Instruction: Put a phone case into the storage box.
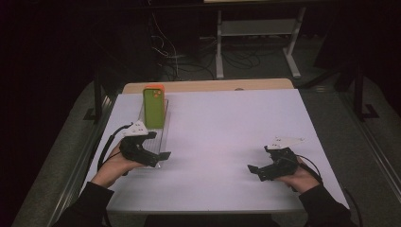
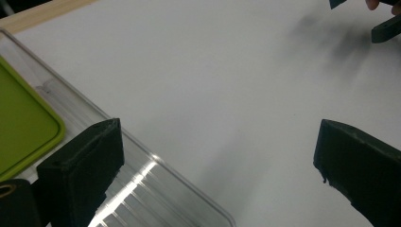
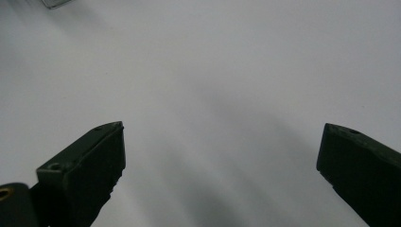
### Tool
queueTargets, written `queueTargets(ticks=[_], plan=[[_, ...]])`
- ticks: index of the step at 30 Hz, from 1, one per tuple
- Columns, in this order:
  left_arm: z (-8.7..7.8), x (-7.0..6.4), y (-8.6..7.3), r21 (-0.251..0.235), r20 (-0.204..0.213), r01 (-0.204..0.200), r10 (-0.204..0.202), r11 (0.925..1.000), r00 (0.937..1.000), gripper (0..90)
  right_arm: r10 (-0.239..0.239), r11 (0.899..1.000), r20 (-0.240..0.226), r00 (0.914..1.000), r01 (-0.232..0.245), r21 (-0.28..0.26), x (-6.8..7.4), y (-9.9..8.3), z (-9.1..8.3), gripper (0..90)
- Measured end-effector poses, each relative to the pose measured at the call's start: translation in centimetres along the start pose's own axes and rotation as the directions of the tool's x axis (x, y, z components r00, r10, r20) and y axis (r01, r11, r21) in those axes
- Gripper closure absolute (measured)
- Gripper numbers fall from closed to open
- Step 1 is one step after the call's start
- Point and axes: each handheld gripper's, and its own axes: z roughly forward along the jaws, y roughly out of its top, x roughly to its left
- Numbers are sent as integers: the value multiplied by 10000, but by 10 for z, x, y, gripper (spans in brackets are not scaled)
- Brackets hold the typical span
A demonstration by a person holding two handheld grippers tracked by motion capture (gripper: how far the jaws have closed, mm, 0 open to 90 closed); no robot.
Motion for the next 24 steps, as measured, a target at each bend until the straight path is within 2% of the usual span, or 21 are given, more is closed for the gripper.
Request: queueTargets(ticks=[5,8,9,10,11,12,20,24], plan=[[-3,-4,-12,-148,-208,-37,34,9999,9998,19,-16,10000,3,10000,16,-82,0,0,-1,12],[-4,-7,-18,-139,-138,68,-70,9999,9999,19,-83,9997,-99,9999,81,-236,0,1,-5,12],[-4,-7,-20,-117,-130,-10,8,9999,9999,19,-56,9994,-163,9999,50,-338,1,2,-6,12],[-3,-8,-21,-69,-105,107,-108,9999,9999,19,-93,9990,-223,9997,84,-432,1,2,-8,11],[-4,-7,-22,6,-93,-9,9,10000,10000,19,-124,9988,-221,9997,113,-481,2,3,-9,12],[-3,-8,-24,-35,-63,118,-118,9999,9999,19,-69,9985,-293,9995,53,-544,3,3,-10,12],[-2,-8,-25,15,19,-19,19,10000,10000,19,-305,9975,-324,9990,284,-650,3,5,-11,11],[-1,-8,-25,50,25,-23,23,10000,10000,19,-217,9975,-378,9991,191,-674,4,5,-11,12]])
